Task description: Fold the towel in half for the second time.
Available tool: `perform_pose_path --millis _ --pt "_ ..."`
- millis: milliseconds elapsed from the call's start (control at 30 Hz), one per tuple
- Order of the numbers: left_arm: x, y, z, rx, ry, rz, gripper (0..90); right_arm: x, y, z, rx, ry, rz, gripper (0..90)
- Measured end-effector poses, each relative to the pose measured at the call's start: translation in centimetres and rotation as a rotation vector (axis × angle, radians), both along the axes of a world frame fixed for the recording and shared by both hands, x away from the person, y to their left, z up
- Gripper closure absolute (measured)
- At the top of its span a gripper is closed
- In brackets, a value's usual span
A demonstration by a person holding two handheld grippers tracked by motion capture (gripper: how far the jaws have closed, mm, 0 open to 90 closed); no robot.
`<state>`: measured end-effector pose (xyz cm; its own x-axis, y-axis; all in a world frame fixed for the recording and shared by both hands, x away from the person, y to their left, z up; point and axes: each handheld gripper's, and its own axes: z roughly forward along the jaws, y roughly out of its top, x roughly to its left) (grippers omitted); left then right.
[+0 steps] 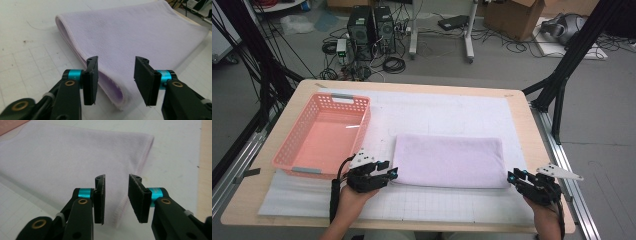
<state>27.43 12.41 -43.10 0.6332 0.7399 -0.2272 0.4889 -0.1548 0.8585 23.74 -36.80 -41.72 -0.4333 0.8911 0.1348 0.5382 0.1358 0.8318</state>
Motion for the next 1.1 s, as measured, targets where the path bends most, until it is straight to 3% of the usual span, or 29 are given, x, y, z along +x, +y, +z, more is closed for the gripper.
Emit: perform_pose_path --millis 167,300,367,433,567,733,933,1100 --pt "0.9 -0.1 -0.5 -0.004 -0.003 0.014 59.1 1.4 1.5 -1.0 -0.028 0.043 0.058 72.1" --pt "1.3 0.0 -0.3 -0.047 -0.004 0.017 53.6 1.9 1.6 -2.2 -0.074 0.108 0.059 72.7" --pt "1.4 0.0 -0.2 -0.055 -0.011 0.015 51.0 1.7 1.1 -2.5 -0.058 0.114 0.052 73.0" --pt "1.3 0.1 -0.1 -0.061 -0.025 0.015 48.3 1.3 0.7 -2.1 -0.072 0.100 0.038 71.8" --pt "1.2 0.2 0.0 -0.070 -0.049 0.008 43.1 0.1 0.0 -1.3 -0.049 0.052 0.025 64.7" --pt "0.9 0.1 0.1 -0.077 -0.073 0.002 33.1 -0.5 -0.2 -0.5 -0.058 -0.031 0.013 47.2" --pt "0.8 0.2 0.3 -0.095 -0.098 -0.008 25.8 -0.3 0.0 -0.3 -0.071 -0.077 -0.002 26.8" --pt "0.5 0.0 0.4 -0.082 -0.102 -0.018 25.6 -0.3 -0.1 -0.3 -0.070 -0.094 0.022 24.2"
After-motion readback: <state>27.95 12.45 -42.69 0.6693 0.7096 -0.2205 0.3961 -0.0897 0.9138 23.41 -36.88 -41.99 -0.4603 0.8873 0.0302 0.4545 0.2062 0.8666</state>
